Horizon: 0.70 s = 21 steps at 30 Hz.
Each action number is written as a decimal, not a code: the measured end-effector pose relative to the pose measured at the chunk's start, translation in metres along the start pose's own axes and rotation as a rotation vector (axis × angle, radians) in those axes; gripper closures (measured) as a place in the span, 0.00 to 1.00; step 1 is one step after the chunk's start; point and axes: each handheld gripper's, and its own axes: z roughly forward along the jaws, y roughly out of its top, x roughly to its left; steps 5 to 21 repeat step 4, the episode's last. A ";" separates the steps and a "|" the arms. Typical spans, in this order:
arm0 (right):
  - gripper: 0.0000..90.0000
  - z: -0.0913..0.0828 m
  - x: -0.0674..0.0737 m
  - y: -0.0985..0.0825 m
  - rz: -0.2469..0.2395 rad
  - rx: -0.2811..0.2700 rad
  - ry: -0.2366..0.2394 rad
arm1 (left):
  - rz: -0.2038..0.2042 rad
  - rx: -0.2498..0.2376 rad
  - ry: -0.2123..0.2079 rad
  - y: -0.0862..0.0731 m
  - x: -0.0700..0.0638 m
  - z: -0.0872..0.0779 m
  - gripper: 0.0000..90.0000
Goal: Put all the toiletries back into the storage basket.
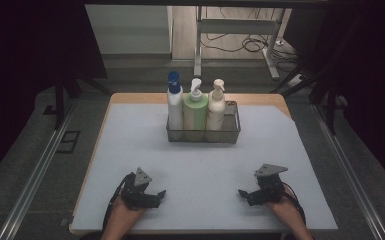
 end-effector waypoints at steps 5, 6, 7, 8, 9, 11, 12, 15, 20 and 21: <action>0.00 0.000 0.000 0.000 -0.001 0.000 0.001 | 0.004 0.005 0.000 0.000 0.000 0.000 0.14; 0.00 0.000 0.000 0.000 -0.001 0.000 0.001 | 0.004 0.005 0.000 0.000 0.000 0.000 0.14; 0.00 0.000 0.000 0.000 -0.001 0.000 0.001 | 0.004 0.005 0.000 0.000 0.000 0.000 0.14; 0.00 0.000 0.000 0.000 -0.001 0.000 0.001 | 0.004 0.005 0.000 0.000 0.000 0.000 0.14; 0.00 0.000 0.000 0.000 -0.001 0.000 0.001 | 0.004 0.005 0.000 0.000 0.000 0.000 0.14; 0.00 0.000 0.000 0.000 -0.001 0.000 0.001 | 0.004 0.005 0.000 0.000 0.000 0.000 0.14; 0.00 0.000 0.000 0.000 -0.001 0.000 0.001 | 0.004 0.005 0.000 0.000 0.000 0.000 0.14; 0.00 0.000 0.000 0.000 -0.001 0.000 0.001 | 0.004 0.005 0.000 0.000 0.000 0.000 0.14; 0.00 0.000 0.000 0.000 -0.001 0.000 0.001 | 0.004 0.005 0.000 0.000 0.000 0.000 0.14; 0.00 0.000 0.000 0.000 -0.001 0.000 0.001 | 0.004 0.005 0.000 0.000 0.000 0.000 0.14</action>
